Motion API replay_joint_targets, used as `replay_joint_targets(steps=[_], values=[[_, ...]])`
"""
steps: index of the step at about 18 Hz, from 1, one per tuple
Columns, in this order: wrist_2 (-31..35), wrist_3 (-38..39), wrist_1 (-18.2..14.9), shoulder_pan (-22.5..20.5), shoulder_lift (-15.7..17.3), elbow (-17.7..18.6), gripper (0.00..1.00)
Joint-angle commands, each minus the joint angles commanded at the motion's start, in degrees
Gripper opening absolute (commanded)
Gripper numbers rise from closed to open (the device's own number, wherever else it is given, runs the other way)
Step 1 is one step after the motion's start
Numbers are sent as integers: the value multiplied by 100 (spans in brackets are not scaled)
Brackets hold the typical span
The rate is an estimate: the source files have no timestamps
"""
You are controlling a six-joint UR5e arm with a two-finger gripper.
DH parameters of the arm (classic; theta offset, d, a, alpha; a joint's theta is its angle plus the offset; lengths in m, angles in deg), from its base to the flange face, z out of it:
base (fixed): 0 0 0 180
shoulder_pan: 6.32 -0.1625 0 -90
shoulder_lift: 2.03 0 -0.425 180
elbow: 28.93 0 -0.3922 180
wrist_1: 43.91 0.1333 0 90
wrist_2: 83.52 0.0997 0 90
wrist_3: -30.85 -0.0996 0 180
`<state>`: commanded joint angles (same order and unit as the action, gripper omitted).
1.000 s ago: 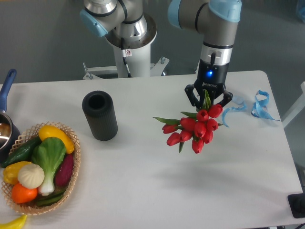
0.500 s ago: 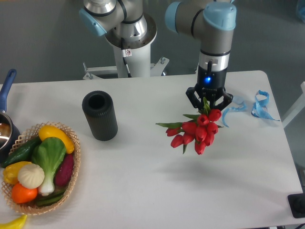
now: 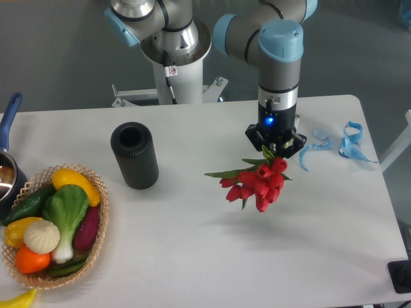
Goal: Pick up the flowers from the vase
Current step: 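Carry the tulip bunch away from the vase and hold it above the table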
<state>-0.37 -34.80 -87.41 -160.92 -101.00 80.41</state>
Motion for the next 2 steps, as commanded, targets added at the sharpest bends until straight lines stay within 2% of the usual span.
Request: replay_joint_targets(steps=[2], values=[[218,0,0,0,0,26,6]])
